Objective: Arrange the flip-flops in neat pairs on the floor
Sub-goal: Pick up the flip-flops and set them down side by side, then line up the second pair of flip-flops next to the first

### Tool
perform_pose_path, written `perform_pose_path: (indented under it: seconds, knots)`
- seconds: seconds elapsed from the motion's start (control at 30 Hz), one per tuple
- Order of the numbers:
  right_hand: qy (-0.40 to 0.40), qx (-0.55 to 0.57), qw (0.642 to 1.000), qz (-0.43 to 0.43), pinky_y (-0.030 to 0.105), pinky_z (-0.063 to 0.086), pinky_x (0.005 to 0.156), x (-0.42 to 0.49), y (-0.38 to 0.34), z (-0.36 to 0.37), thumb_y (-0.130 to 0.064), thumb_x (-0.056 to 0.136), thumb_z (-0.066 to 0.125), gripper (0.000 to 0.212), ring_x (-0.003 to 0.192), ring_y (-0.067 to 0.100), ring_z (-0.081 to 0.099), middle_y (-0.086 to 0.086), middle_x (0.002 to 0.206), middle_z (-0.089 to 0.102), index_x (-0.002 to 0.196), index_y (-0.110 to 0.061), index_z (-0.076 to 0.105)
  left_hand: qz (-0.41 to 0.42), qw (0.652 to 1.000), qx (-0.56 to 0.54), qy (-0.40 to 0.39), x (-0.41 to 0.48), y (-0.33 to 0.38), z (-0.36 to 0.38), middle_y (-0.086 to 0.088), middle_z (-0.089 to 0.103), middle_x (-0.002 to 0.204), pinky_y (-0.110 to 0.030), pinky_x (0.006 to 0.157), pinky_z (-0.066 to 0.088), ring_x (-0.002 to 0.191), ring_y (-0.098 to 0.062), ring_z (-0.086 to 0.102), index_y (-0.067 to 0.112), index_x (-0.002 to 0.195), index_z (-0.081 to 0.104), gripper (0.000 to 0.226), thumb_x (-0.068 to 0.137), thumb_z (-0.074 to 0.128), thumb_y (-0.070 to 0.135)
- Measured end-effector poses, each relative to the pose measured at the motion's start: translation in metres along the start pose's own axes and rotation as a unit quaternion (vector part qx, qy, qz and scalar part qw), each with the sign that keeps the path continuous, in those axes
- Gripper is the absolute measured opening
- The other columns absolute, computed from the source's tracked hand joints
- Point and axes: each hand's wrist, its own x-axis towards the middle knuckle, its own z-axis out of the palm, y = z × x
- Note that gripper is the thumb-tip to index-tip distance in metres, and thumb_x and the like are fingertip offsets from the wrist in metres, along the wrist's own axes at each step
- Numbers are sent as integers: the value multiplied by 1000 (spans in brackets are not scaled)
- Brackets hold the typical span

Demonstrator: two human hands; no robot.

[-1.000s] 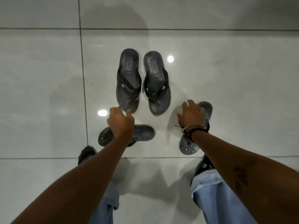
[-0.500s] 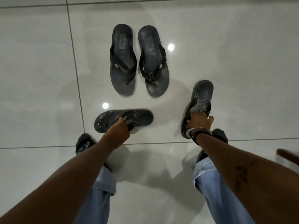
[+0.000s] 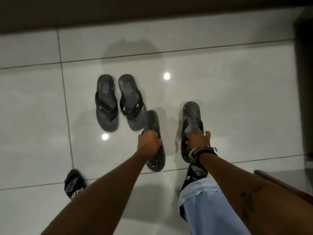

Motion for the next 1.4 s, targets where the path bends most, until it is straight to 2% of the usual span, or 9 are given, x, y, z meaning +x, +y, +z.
perform_pose_path:
  seconds: [0.13, 0.3, 0.5, 0.67, 0.8, 0.9, 0.97, 1.1, 1.4]
  knots:
    - [-2, -66, 997, -51, 52, 24, 102, 41, 27, -20, -18, 86, 57, 10, 116, 30, 47, 11, 114, 62, 95, -21, 59, 3, 999, -28, 39, 57, 66, 20, -17, 69, 89, -42, 81, 53, 88, -38, 62, 12, 70, 57, 20, 85, 65, 22]
    - [60, -66, 994, -64, 52, 19, 108, 79, 46, -8, -16, 88, 43, 36, 113, 29, 51, 12, 117, 61, 123, -16, 50, 9, 999, 0, 51, 112, 90, 46, -20, 71, 91, -37, 78, 51, 89, -38, 65, -3, 85, 65, 18, 86, 64, 15]
    - [93, -112, 986, -76, 49, 23, 101, 85, 48, -10, -21, 84, 54, 18, 107, 28, 51, 5, 103, 65, 99, -20, 62, 43, 996, 23, 79, 117, 89, 51, -10, 72, 91, -40, 89, 41, 90, -32, 64, 8, 85, 69, 20, 94, 56, 21]
    - [243, -55, 962, -107, 52, 31, 98, 80, 2, -21, -22, 78, 58, 15, 98, 32, 54, 9, 95, 62, 88, -13, 65, 74, 952, -66, 289, 108, 73, 4, -8, 70, 98, -41, 89, 37, 91, -27, 61, 12, 95, 72, 28, 97, 47, 26]
    - [226, -3, 950, -214, 50, 28, 106, 99, -71, -34, -15, 81, 60, 42, 124, 36, 43, 21, 135, 49, 121, -4, 54, -54, 913, 34, 404, 127, 9, -63, -14, 64, 115, -46, 93, 40, 106, -33, 58, 7, 112, 65, 39, 93, 52, 38]
    - [149, -44, 956, -247, 44, 8, 117, 131, -124, -45, -12, 87, 58, 67, 144, 33, 10, 20, 157, 10, 143, -2, 23, -156, 927, 148, 307, 143, -45, -98, -17, 57, 128, -55, 106, 28, 119, -36, 49, 6, 120, 59, 55, 88, 55, 51]
    - [111, -88, 962, -233, 42, 6, 119, 157, -150, -53, -9, 90, 55, 73, 145, 31, 0, 17, 158, -4, 147, -4, 11, -183, 935, 190, 236, 148, -64, -107, -17, 63, 120, -60, 110, 20, 118, -37, 51, 11, 106, 65, 49, 85, 56, 54]
    - [78, -189, 959, -194, 45, 11, 119, 190, -172, -58, -8, 96, 33, 57, 145, 31, 2, 18, 158, -3, 147, -3, 7, -196, 947, 165, 192, 152, -78, -100, -10, 71, 92, -62, 109, 17, 102, -34, 61, 21, 76, 56, 14, 84, 58, 33]
    - [89, -187, 965, -159, 44, 13, 118, 197, -184, -22, -13, 98, 29, 56, 145, 29, 1, 14, 158, -9, 149, -14, 5, -133, 952, 256, 102, 164, -90, -91, -5, 59, 72, -53, 98, 31, 89, -30, 61, 20, 81, 62, 6, 81, 60, 26]
